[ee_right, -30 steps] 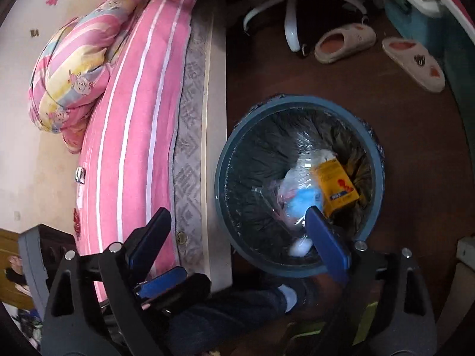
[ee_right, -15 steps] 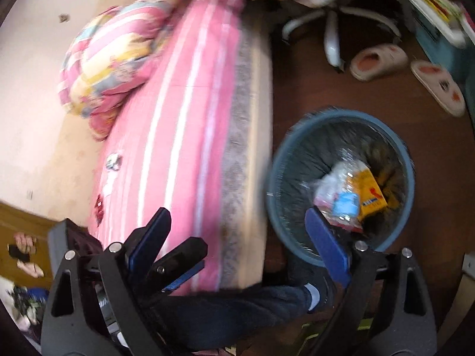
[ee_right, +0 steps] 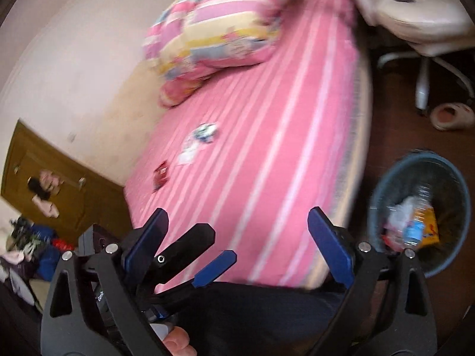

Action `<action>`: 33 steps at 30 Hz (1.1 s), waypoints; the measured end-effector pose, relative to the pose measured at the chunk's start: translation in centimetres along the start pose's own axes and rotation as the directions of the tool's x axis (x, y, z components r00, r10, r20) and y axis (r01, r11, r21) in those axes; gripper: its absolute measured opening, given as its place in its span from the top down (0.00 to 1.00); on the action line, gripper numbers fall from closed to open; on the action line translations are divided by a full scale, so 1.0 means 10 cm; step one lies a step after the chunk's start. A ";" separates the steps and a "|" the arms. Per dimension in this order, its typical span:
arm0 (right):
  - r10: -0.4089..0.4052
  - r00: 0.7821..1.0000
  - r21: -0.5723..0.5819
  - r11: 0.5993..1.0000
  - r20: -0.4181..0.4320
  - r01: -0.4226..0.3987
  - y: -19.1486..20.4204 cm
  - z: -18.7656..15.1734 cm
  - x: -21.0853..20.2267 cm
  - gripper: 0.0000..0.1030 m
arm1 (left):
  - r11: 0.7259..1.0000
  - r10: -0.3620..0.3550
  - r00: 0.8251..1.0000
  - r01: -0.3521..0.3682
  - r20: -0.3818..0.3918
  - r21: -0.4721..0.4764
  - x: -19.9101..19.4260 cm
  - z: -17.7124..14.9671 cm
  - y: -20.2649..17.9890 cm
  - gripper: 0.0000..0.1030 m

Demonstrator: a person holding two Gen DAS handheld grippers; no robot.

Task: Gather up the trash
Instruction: 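Move both tools back over the bed toward the red wrapper and tissue, then grasp the red snack wrapper with the left tool while the right tool grasps the white tissue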

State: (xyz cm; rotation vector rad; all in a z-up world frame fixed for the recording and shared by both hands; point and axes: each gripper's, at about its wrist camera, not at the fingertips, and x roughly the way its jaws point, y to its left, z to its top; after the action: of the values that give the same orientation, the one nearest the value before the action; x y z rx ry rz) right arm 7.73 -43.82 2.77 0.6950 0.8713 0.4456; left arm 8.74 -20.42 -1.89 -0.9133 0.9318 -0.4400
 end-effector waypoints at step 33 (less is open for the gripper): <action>0.067 0.959 0.056 0.997 -0.275 -0.053 1.26 0.62 3.91 0.10 | 0.928 0.284 0.918 -0.190 0.277 -0.321 -1.18 3.03 2.67 0.17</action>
State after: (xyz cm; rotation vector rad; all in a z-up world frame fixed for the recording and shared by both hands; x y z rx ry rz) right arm 34.32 -13.29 -6.62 0.7147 1.1296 0.5873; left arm 26.30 16.99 -9.79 -1.0808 0.8050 0.0614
